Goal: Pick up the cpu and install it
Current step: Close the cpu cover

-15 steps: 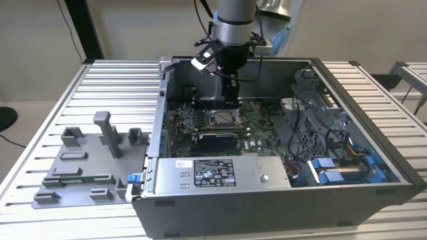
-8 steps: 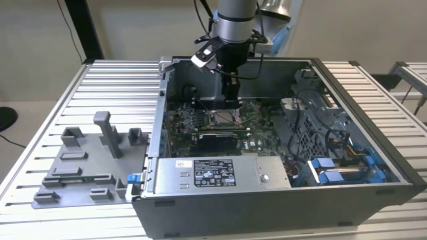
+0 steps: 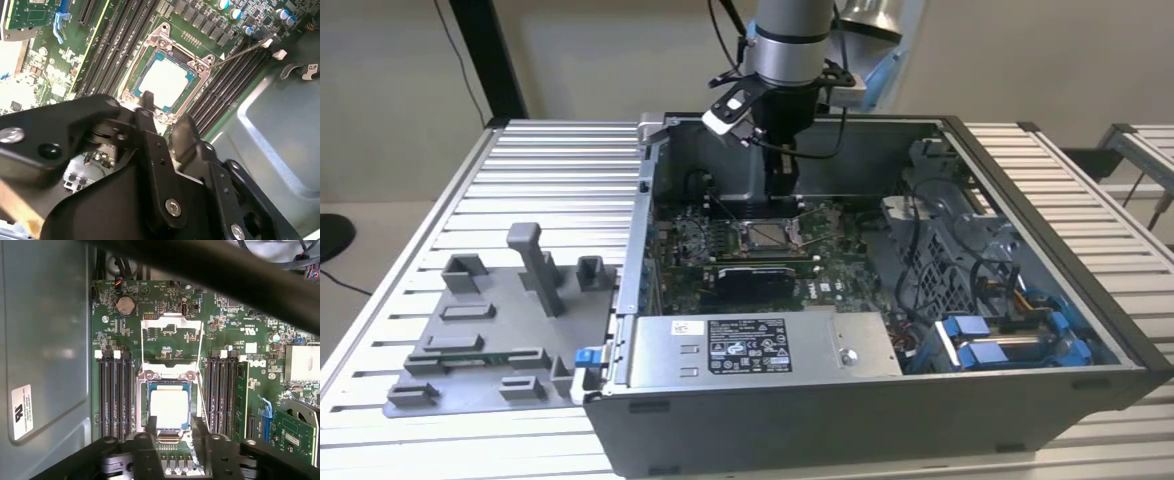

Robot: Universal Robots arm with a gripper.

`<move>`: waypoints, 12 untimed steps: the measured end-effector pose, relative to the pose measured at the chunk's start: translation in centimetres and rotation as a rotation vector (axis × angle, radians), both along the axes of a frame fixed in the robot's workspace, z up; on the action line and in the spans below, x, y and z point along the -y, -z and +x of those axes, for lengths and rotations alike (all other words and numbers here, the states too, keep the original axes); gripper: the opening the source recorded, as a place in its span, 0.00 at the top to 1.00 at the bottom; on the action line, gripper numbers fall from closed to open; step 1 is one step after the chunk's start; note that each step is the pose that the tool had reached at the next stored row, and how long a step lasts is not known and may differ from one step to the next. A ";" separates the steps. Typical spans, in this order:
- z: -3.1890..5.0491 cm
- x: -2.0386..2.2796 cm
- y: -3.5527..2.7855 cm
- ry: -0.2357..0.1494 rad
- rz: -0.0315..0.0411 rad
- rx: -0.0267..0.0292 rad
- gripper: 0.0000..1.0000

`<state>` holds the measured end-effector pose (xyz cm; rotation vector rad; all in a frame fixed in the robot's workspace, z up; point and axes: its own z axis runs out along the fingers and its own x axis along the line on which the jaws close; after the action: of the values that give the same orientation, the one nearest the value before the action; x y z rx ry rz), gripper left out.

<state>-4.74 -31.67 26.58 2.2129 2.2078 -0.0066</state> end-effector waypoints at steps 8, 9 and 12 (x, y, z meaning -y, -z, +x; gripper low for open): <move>0.00 0.00 0.00 0.000 0.0000 -0.0006 1.00; 0.00 0.00 0.00 0.000 0.0000 -0.0006 1.00; 0.00 0.00 0.00 0.000 0.0000 -0.0007 1.00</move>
<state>-4.74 -31.67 26.58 2.2132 2.2081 -0.0074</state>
